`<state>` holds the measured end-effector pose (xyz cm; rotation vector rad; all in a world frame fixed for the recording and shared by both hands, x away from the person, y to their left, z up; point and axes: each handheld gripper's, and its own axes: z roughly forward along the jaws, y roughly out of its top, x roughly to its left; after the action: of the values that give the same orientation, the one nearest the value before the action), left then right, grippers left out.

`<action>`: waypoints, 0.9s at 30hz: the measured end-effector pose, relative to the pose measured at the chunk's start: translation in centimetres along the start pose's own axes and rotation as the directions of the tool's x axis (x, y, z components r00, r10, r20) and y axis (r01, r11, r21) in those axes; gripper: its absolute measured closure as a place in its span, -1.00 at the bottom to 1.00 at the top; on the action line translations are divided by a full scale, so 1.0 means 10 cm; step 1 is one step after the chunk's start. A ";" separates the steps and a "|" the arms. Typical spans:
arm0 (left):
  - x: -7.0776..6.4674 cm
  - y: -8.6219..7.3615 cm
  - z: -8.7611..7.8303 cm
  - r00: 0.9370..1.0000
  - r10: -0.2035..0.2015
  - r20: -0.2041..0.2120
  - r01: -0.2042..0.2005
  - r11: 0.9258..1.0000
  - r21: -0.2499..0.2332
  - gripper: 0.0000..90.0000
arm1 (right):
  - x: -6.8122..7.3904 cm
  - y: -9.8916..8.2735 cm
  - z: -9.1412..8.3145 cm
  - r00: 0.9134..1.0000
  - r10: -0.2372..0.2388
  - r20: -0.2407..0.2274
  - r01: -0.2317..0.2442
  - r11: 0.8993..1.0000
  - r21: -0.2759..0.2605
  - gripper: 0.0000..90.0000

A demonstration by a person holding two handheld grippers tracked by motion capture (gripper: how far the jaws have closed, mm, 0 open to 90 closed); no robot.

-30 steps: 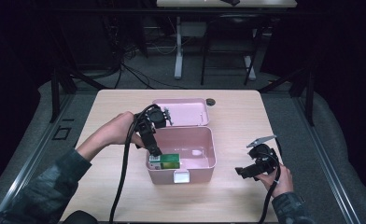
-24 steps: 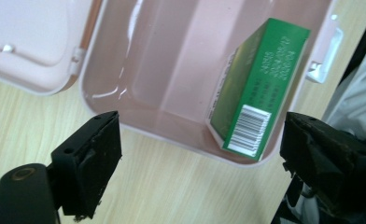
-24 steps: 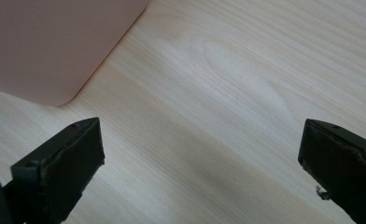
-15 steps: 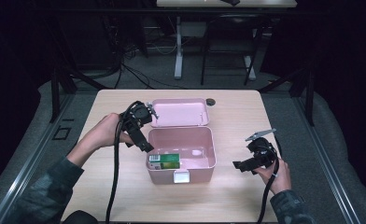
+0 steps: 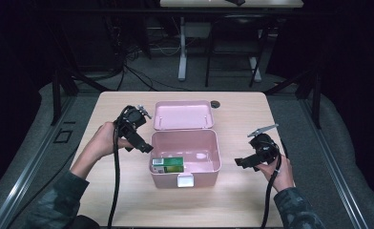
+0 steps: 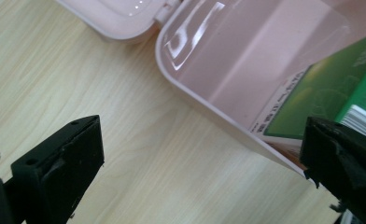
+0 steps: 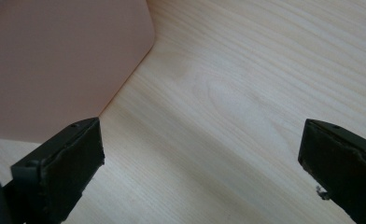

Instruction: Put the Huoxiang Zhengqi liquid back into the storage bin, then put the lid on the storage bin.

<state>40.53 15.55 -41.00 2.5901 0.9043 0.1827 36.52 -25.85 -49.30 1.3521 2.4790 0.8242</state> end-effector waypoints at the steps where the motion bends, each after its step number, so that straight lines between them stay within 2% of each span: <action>1: 0.02 -0.02 0.01 1.000 -0.017 0.004 0.017 1.000 -0.019 -0.99 | 0.00 0.01 0.01 1.000 -0.002 -0.001 0.002 1.000 0.005 -1.00; 5: 0.04 -0.08 0.10 0.998 -0.065 0.014 0.065 0.996 -0.056 -0.94 | 0.00 0.06 0.02 1.000 -0.006 -0.009 0.006 1.000 0.005 -1.00; 10: 0.02 -0.14 0.21 0.996 -0.092 0.017 0.093 0.994 -0.066 -0.91 | 0.01 0.10 0.02 1.000 -0.006 -0.017 0.006 1.000 0.001 -1.00; 12: 0.02 -0.14 0.24 0.996 -0.089 0.011 0.090 0.995 -0.050 -0.89 | 0.00 0.11 0.02 1.000 -0.009 -0.021 0.009 1.000 0.000 -1.00; 18: 0.01 -0.15 0.26 0.993 -0.114 0.023 0.115 0.990 -0.079 -0.83 | -0.02 0.20 0.01 1.000 -0.005 -0.030 0.005 1.000 -0.011 -1.00; 27: 0.02 -0.18 0.35 0.988 -0.138 0.063 0.144 0.984 -0.108 -0.54 | -0.06 0.41 -0.05 0.999 -0.009 -0.048 0.007 0.998 -0.059 -1.00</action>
<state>40.52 15.85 -44.94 2.4061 1.0232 0.1187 39.53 -24.75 -46.64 1.3170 2.4735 0.9307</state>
